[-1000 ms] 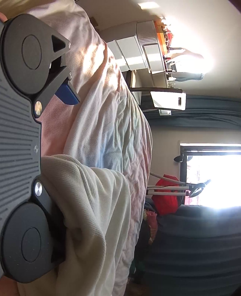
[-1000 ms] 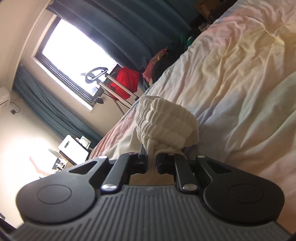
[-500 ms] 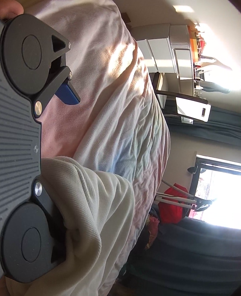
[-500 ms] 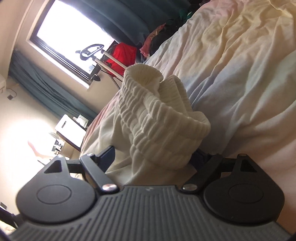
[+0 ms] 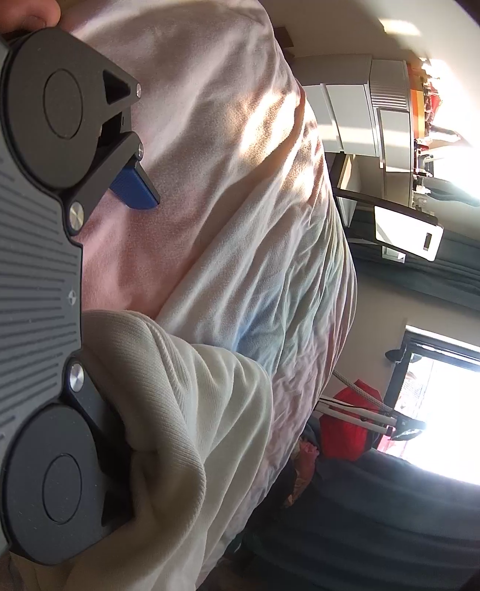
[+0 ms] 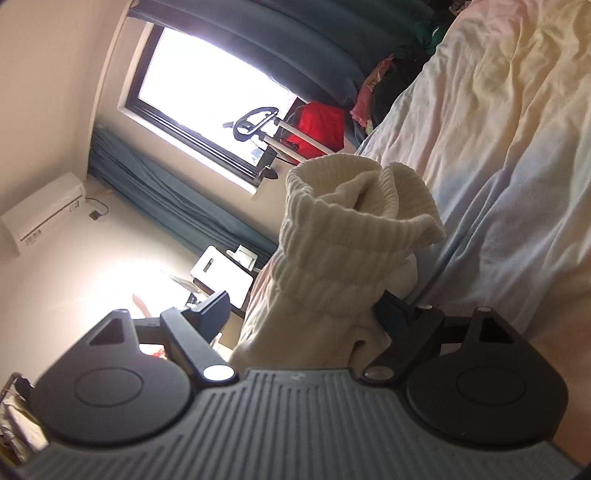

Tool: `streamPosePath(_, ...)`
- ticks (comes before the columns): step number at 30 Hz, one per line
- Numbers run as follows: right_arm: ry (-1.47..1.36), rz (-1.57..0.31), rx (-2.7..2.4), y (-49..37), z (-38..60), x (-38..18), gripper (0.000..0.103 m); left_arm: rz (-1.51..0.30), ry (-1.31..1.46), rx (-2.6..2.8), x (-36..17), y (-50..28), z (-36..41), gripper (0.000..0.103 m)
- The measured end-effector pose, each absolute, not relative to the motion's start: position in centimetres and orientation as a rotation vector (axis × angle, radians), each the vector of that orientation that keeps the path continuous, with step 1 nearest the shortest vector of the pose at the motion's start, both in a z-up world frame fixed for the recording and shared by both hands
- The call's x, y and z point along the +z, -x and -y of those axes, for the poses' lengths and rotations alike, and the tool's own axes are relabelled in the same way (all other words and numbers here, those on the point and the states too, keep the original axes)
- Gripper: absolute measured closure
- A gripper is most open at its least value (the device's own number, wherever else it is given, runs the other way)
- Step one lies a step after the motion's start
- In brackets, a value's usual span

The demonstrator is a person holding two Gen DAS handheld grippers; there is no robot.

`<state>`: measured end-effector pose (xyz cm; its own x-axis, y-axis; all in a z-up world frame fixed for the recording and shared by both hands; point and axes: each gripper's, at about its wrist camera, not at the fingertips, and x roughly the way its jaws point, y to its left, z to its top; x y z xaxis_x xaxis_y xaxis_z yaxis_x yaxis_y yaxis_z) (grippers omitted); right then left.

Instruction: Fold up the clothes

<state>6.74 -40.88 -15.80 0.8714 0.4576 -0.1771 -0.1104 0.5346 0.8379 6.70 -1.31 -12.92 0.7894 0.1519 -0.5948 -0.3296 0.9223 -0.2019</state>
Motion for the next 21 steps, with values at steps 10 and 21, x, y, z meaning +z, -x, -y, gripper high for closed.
streamPosePath(10, -0.804, -0.583, 0.181, -7.8, 40.0, -16.8, 0.066, -0.781, 0.343, 0.149, -11.4, -6.2, 0.3, 0.0)
streamPosePath(21, -0.845, -0.457, 0.158, -6.9, 40.9, -14.7, 0.074, -0.859, 0.822, -0.079, -8.8, -5.3, -8.5, 0.0)
